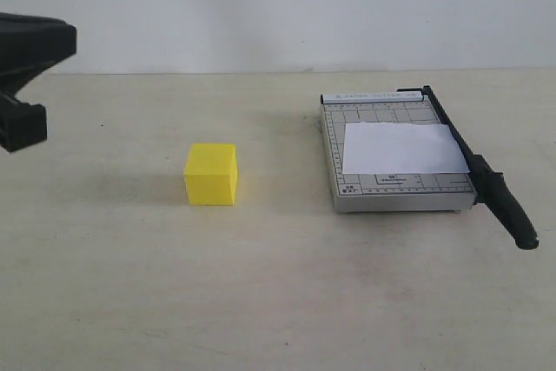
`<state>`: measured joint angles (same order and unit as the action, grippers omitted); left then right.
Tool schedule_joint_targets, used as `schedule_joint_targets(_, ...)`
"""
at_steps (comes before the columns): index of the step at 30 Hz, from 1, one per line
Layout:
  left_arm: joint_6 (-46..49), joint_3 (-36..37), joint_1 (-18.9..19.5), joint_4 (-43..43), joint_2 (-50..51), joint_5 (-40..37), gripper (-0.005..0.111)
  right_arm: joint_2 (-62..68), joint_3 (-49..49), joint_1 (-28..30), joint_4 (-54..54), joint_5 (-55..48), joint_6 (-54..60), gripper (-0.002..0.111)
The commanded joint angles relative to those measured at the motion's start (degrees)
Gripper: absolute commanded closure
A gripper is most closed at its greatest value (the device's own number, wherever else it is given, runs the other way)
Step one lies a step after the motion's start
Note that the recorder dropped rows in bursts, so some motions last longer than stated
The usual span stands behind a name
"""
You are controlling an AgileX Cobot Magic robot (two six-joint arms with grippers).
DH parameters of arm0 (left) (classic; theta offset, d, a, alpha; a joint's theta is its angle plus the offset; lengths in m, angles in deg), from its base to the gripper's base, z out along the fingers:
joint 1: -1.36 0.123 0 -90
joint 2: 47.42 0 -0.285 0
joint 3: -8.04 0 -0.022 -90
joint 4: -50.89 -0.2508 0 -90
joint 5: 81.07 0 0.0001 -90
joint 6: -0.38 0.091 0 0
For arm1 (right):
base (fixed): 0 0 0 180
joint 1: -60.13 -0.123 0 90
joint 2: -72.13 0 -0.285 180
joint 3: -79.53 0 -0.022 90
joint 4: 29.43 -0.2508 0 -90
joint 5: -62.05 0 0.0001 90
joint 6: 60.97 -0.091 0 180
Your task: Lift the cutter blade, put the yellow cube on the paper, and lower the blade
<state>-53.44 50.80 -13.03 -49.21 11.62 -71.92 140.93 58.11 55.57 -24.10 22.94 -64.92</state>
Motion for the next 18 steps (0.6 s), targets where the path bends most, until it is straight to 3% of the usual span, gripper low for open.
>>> schedule_joint_targets(1,-3.67,0.64,-3.00,0.16,0.05,4.65,0.101,5.14,0.34,-0.14,-1.18,0.25,-0.03,0.058)
schedule_joint_targets(3,-3.67,0.64,-3.51,0.16,0.05,4.52,0.088,7.86,0.34,-0.14,-1.18,0.48,0.55,0.058)
schedule_joint_targets(6,-4.31,0.64,-3.51,0.16,0.56,4.40,0.052,11.80,0.34,-0.14,-1.53,1.26,3.15,0.058)
schedule_joint_targets(7,-4.64,0.64,-3.51,0.16,0.81,4.40,0.047,12.62,0.34,-0.14,-1.93,1.26,3.95,0.058)
schedule_joint_targets(18,-4.64,0.64,-3.51,0.16,4.43,5.69,0.049,21.40,0.34,0.02,-13.04,6.92,3.95,0.058)
